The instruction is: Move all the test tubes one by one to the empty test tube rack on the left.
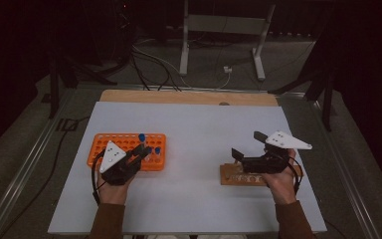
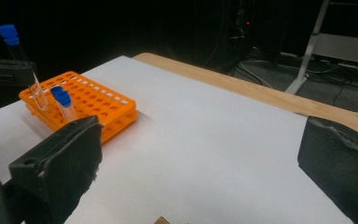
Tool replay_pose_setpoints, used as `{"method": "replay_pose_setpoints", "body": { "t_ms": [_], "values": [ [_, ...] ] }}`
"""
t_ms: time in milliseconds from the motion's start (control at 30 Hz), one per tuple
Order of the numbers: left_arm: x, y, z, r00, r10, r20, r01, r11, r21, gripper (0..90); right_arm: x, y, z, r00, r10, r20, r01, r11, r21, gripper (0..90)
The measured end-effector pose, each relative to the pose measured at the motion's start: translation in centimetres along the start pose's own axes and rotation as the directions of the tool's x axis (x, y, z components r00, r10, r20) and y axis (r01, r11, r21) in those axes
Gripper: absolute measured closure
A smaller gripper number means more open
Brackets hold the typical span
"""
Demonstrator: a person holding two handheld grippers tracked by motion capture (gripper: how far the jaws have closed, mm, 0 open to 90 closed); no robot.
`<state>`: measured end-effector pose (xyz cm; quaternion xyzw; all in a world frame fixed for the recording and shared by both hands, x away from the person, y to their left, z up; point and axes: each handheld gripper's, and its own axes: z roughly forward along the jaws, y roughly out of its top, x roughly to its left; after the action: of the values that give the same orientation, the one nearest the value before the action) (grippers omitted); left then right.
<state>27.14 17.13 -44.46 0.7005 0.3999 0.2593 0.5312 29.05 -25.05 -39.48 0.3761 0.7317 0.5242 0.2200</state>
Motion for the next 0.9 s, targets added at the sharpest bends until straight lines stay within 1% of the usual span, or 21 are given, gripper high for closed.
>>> {"method": "replay_pose_setpoints", "body": {
  "t_ms": [100,200,400,500,700,900],
  "values": [
    [0.1,-0.2,0.0,0.9997,0.011,-0.019,-0.011,0.9999,0.003,78.2,-0.3,0.0,-0.4,1.0000,0.000,0.008,0.000,1.000,-0.004,0.0],
    [0.3,-0.4,0.0,0.9993,0.014,-0.033,-0.014,0.9999,0.000,78.2,-0.5,-0.1,-0.7,0.9999,0.001,0.014,-0.001,1.000,-0.008,0.0],
    [1.0,-1.2,0.3,0.9979,0.003,-0.065,-0.002,1.0000,0.006,78.2,-1.2,-0.2,-1.3,0.9994,0.005,0.033,-0.005,1.000,-0.010,0.0],
    [1.4,-1.7,0.6,0.9972,-0.012,-0.074,0.012,0.9999,0.005,78.2,-1.7,-0.3,-1.7,0.9989,0.022,0.041,-0.021,1.000,-0.021,0.0],
    [1.6,-2.6,1.4,0.9959,-0.009,-0.090,0.012,0.9994,0.032,78.1,-2.3,-0.3,-2.3,0.9981,0.030,0.055,-0.028,0.999,-0.034,0.0],
    [1.9,-3.2,1.8,0.9954,-0.034,-0.090,0.037,0.9985,0.039,78.1,-2.6,-0.4,-2.6,0.9975,0.037,0.060,-0.035,0.999,-0.040,0.0]
  ]
}}
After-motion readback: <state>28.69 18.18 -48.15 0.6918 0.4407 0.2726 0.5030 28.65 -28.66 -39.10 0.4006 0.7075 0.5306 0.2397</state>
